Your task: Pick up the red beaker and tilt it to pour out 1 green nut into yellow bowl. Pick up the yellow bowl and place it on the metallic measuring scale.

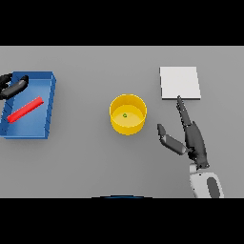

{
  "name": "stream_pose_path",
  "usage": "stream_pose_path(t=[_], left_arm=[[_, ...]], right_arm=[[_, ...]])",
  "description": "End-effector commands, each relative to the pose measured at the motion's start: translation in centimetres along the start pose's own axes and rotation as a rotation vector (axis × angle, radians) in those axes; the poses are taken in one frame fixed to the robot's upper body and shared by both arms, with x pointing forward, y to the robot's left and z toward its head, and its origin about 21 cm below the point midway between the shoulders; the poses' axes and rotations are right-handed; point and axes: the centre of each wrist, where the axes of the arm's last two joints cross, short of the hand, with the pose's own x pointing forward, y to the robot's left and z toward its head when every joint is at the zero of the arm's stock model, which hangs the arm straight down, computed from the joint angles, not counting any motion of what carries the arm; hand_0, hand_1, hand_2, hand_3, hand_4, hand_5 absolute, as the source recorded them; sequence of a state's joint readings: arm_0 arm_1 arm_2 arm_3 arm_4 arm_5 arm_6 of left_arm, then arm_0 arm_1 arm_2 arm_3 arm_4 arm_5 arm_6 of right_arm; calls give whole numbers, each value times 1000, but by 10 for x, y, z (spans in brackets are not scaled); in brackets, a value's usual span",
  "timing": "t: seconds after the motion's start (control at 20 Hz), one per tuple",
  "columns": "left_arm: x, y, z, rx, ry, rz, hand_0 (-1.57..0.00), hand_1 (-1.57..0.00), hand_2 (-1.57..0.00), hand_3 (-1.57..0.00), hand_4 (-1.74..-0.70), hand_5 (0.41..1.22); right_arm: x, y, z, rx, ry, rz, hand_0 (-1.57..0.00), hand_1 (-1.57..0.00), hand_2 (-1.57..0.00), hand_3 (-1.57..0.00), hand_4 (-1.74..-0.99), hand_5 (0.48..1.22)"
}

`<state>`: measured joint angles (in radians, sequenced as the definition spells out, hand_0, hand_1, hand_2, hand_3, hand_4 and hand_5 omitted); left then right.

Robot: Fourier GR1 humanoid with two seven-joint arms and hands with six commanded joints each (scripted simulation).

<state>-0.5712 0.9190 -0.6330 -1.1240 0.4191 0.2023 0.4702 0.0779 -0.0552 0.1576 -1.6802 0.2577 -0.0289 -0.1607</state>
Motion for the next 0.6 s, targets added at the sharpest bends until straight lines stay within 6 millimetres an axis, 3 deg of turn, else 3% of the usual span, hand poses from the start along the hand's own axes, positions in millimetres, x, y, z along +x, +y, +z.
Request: stream_pose_path(t=[0.0, 0.25, 0.35, 0.55], left_arm=[[4, -3, -2, 12, -8, 9, -167, -147, -140, -118, -724, 647], [2, -2, -4, 82, -72, 34, -54, -48, -45, -38, -711, 663], [3, -3, -3, 90, -94, 46, -34, -30, -29, -24, -710, 679], [7, -5, -1, 82, -113, 61, -13, -12, -11, -9, -719, 676]], right_arm=[[1, 0, 0, -2, 4, 2, 1, 1, 1, 1, -1164, 688], [7, 3, -4, 7, 31, 73, 1, 1, 1, 1, -1163, 677], [10, 4, -8, 73, -16, 114, 1, 1, 1, 1, -1132, 703], [21, -6, -30, 304, -47, 350, 1, 1, 1, 1, -1190, 716]])
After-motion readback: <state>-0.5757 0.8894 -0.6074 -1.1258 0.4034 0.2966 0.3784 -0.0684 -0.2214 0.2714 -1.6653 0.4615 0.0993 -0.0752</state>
